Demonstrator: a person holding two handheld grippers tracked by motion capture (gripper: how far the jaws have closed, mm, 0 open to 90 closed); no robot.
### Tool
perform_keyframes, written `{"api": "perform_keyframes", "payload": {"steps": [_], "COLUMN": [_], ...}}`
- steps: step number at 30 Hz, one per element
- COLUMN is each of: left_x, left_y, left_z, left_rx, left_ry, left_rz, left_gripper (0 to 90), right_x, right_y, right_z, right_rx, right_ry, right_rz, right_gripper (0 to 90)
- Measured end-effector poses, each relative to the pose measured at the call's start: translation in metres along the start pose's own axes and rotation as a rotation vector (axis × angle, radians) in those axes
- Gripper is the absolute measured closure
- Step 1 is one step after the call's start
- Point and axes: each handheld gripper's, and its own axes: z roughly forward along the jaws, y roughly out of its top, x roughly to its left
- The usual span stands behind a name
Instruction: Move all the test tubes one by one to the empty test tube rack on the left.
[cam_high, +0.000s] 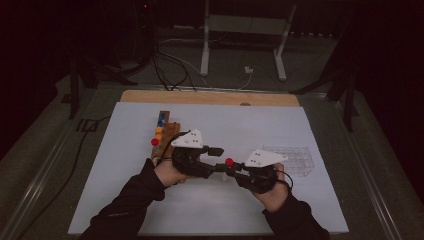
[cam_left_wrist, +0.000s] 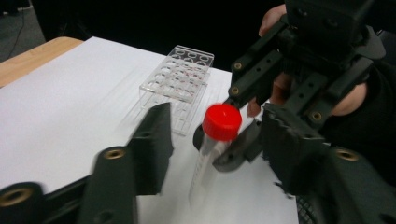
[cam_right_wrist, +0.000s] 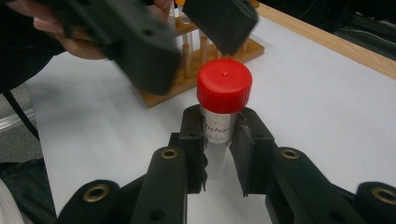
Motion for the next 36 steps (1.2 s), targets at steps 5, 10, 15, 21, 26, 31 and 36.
{"api": "perform_keyframes", "payload": {"steps": [5,10,15,21,26,31,36], "left_x": [-0.001,-0.001,-0.002,0.001,0.004,0.008,0.014], "left_y": [0.003,0.004,0.005,0.008,0.012,0.017,0.021], "left_z": [0.005,0.007,0.009,0.006,-0.001,-0.012,-0.026], "left_rx": [0.007,0.017,0.030,0.025,0.026,0.022,0.014], "left_ry": [-0.001,0.004,0.018,0.016,0.029,0.053,0.084], "left_rz": [0.020,0.029,0.047,0.052,0.051,0.053,0.050], "left_gripper": [60.1,65.2,70.3,71.6,71.7,71.8,71.8], "right_x": [0.001,0.001,0.000,-0.002,-0.008,-0.014,-0.017], "right_y": [0.002,0.004,0.004,0.005,0.004,0.003,0.001], "right_z": [0.001,0.002,0.003,0.001,-0.003,-0.010,-0.014], "right_rx": [-0.004,-0.009,-0.007,-0.017,-0.053,-0.089,-0.114], "right_ry": [0.005,0.010,0.004,0.001,-0.017,-0.023,-0.031], "right_rz": [-0.004,-0.007,-0.002,0.016,0.050,0.064,0.094], "right_gripper": [74.4,74.4,74.4,68.2,44.0,29.8,20.0]}}
